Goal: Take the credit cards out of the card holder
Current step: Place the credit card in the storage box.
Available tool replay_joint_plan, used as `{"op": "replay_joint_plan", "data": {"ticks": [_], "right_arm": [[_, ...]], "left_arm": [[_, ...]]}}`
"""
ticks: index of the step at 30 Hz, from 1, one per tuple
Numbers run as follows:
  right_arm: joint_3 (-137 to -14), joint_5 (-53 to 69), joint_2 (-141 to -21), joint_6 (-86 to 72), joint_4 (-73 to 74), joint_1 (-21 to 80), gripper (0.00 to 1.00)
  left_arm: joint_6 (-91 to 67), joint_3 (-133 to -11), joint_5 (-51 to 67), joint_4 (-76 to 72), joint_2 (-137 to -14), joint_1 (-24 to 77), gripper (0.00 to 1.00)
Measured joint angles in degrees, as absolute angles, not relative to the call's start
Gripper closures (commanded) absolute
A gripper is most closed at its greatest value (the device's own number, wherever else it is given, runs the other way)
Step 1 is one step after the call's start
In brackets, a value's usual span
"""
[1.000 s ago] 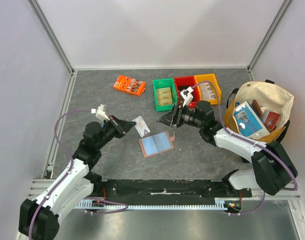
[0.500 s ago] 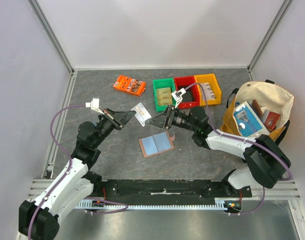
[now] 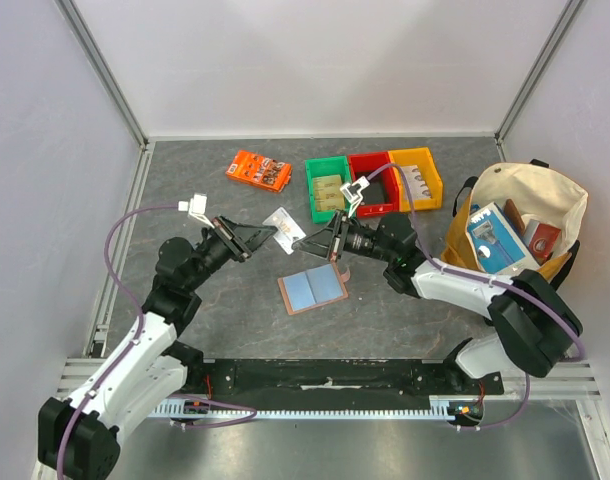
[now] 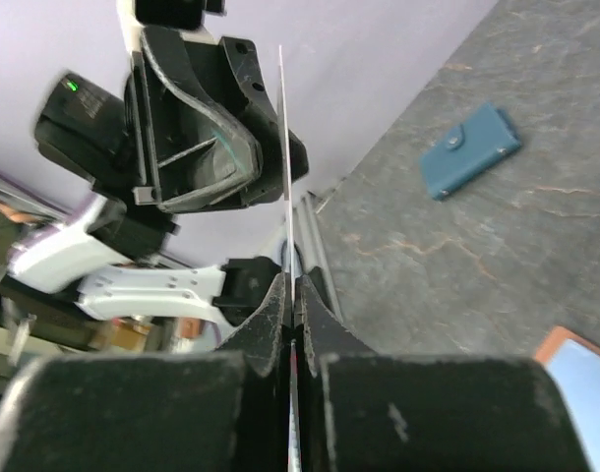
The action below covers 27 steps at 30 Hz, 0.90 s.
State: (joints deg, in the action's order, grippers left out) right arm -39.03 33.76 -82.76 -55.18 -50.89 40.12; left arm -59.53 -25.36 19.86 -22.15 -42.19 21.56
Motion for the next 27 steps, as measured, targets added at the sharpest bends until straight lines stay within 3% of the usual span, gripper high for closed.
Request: {"op": "replay_joint_plan", "data": {"ticks": [5,10,17,27], "right_arm": [[-42.74,35.00,-79.72,-43.83,-35.86,39.42,1.00],[-48.82,34.70,-75.99,-29.02,-16.78,38.87,1.00],[-55.53,36.97,-72.36,-12.80,1.30,38.83,1.00],[-57.17,43.27,-71.50,-2.85,11.57,38.85,1.00]], "left_arm": [[-50.70,-31.31,24.29,-10.70,-44.82,21.58,0.33],[-36.95,-41.50,27.09,3.51,-47.03,21.61,0.22],[-16.78,-54.94,33.32,16.73,-51.42,21.61,0.25],[-1.48,-61.39,48.18,25.08,-59.90,21.61,0.37]]}}
